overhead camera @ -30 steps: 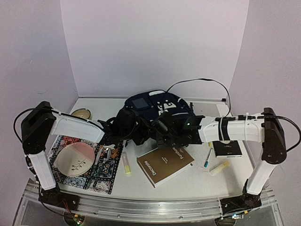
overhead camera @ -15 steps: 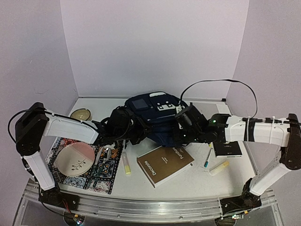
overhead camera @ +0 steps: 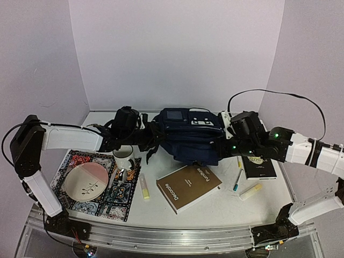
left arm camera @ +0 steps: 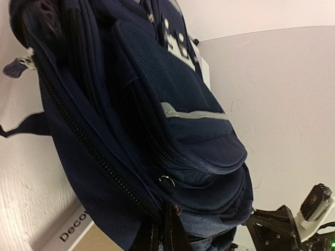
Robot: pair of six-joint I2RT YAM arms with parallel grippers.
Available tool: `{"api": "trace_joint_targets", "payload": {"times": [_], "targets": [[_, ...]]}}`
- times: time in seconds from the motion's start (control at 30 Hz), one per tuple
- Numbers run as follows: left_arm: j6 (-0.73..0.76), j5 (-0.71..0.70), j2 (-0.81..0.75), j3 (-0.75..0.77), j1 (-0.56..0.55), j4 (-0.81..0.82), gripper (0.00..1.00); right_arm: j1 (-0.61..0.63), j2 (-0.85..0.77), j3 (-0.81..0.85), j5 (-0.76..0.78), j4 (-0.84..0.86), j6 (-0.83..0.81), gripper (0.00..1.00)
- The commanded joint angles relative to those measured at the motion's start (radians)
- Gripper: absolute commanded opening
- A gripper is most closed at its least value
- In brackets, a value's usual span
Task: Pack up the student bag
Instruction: Unzip the largest pocket of the student bag, then place the largest pocket of the bag in the student bag.
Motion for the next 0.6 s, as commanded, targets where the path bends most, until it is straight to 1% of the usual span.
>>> {"api": "trace_joint_targets", "payload": {"times": [0.0, 0.2, 0.3, 0.37, 0.4, 0.47, 0.57], "targets": [[0.236, -0.326, -0.056, 0.113, 0.089, -0.260, 0.00, -0.021, -0.066, 0.030, 0.014, -0.098, -0.035, 0.00], [0.357, -0.475, -0.080, 0.163, 0.143, -0.362, 0.00, -0.021, -0.081, 0.049, -0.036, -0.098, -0.050, 0.00], [0.404, -0.492, -0.056, 0.186, 0.168, -0.375, 0.00, -0.020, -0.073, 0.056, -0.059, -0.095, -0.057, 0.00], [0.449, -0.474, -0.031, 0.212, 0.170, -0.376, 0.01, -0.021, -0.056, 0.061, -0.093, -0.076, -0.059, 0.00], [0.472, -0.457, -0.015, 0.229, 0.170, -0.376, 0.02, -0.020, -0.049, 0.062, -0.118, -0.058, -0.060, 0.00], [0.527, -0.392, 0.002, 0.250, 0.170, -0.375, 0.10, -0.020, -0.030, 0.062, -0.165, -0.015, -0.058, 0.00], [0.589, -0.311, -0.014, 0.256, 0.165, -0.374, 0.28, -0.020, 0.006, 0.067, -0.203, 0.035, -0.052, 0.00]]}}
